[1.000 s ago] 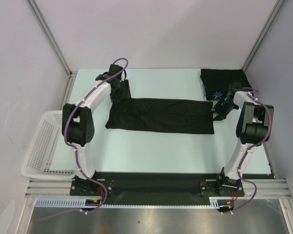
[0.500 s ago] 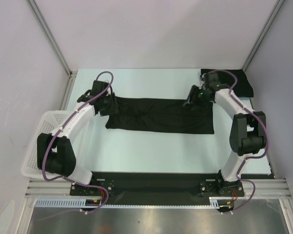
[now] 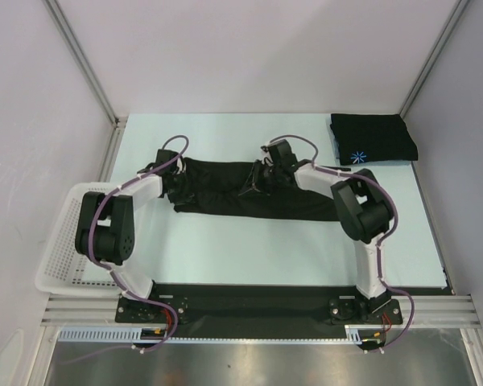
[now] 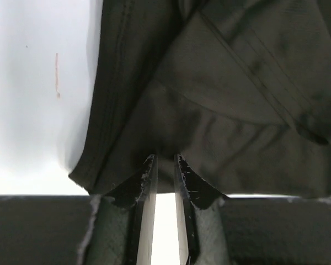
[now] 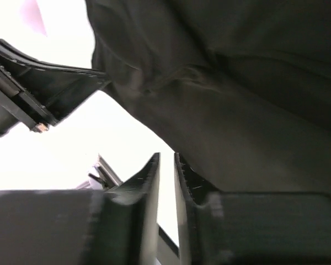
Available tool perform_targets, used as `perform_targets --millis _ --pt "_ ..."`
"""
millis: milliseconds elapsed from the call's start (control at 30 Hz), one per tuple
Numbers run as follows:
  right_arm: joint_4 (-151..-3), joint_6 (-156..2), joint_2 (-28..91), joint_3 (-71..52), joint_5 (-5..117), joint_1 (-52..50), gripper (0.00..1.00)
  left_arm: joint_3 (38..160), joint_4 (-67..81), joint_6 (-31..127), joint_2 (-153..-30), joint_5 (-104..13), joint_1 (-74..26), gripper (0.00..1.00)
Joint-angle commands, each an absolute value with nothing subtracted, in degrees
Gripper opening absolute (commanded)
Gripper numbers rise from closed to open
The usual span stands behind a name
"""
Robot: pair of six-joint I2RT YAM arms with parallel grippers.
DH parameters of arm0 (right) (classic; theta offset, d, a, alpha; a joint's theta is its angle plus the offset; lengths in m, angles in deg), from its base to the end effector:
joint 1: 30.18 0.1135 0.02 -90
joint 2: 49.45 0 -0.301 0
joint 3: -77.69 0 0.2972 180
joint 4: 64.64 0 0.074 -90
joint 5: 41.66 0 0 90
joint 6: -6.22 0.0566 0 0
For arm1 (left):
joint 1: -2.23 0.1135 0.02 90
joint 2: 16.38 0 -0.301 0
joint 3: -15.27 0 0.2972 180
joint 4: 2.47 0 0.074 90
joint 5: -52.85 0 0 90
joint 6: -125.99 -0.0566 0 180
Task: Fold and stack the t-shirts
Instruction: Fold the tshirt
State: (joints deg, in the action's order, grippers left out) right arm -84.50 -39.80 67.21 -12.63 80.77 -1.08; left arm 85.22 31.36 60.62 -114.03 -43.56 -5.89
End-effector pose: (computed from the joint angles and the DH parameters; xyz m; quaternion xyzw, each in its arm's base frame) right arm 0.4271 0.2725 0.1627 0.0121 0.8969 0.4214 0.1335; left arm 0.3805 -0.0607 0.1592 -0.1253 0.9597 -0.1212 0.2203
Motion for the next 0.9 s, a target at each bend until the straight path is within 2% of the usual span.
perform_targets --millis 0,100,200,333,400,500,600,867 --pt "-78.67 -34.92 70.43 -17.27 79.81 1.10 0.16 84.48 27.64 61.40 -115.60 -44.00 -4.89 0.23" --pt "-77.35 -33.34 72.45 -17.27 77.70 2.16 0.04 85.10 29.39 61.22 -118.42 -43.39 -4.63 0.21" --pt "-77.25 -32.46 73.51 -18.24 79.01 2.42 0.02 84.66 30.71 60.17 -117.90 -41.37 -4.63 0.20" --pt "-83.47 -34.81 69.65 -20.42 77.35 2.51 0.02 83.52 31.85 59.02 -113.77 -41.18 -4.63 0.22" --pt "-85.16 -36.32 69.47 -22.97 77.17 2.51 0.03 83.34 32.64 58.93 -111.85 -41.63 -4.63 0.29" --pt "-89.46 -38.34 75.51 -32.54 80.68 2.60 0.03 83.69 33.78 59.37 -110.43 -42.50 -4.63 0.35" --pt "-93.43 -39.49 82.03 -39.22 81.39 2.86 0.03 85.27 35.10 59.81 -107.88 -43.03 -4.80 0.37" --pt "-88.51 -37.38 83.98 -34.42 82.27 3.21 0.03 87.65 40.11 59.81 -101.91 -42.07 -4.71 0.39"
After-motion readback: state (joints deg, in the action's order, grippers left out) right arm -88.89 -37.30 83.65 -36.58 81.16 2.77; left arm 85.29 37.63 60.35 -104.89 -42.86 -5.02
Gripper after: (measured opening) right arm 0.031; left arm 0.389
